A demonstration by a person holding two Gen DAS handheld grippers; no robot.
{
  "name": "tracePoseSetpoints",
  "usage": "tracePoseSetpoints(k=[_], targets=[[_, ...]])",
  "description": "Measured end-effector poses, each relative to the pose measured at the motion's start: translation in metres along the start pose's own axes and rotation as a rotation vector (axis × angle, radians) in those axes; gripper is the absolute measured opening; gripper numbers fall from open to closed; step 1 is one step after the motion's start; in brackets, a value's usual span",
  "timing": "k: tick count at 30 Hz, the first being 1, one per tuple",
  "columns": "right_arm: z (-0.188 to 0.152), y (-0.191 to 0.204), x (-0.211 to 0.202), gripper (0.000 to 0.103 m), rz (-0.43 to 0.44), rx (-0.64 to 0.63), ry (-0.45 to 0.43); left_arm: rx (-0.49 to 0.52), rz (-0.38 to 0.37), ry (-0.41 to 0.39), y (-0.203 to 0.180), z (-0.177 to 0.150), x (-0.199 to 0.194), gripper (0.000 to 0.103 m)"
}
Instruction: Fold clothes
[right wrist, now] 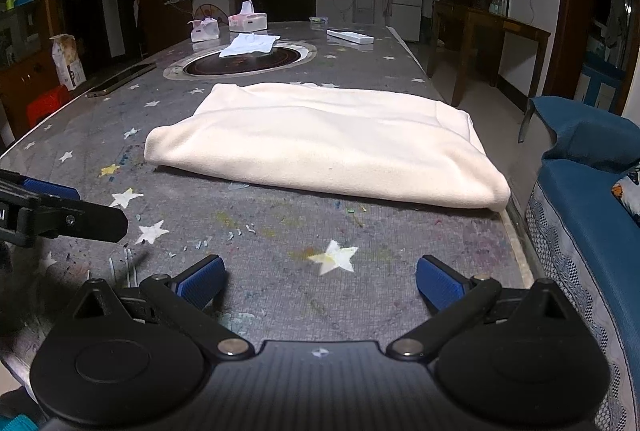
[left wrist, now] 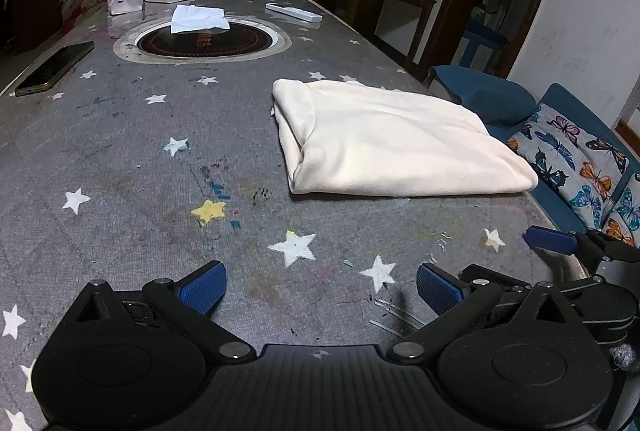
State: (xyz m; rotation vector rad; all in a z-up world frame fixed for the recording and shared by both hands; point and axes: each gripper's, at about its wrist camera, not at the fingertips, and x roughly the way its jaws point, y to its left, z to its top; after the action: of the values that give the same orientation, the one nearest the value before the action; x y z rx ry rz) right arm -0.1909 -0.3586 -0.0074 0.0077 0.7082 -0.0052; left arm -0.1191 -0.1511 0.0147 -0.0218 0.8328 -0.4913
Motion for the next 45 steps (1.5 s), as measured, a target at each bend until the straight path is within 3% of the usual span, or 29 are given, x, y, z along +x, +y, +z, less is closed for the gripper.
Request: tracePoseSetpoints(k=[45], targets=[[0.010,-0.003,0.005,0.103,0.004,0.023,0.019,0.015,0.072,0.045,-0.011,0.005,0.007,0.103]])
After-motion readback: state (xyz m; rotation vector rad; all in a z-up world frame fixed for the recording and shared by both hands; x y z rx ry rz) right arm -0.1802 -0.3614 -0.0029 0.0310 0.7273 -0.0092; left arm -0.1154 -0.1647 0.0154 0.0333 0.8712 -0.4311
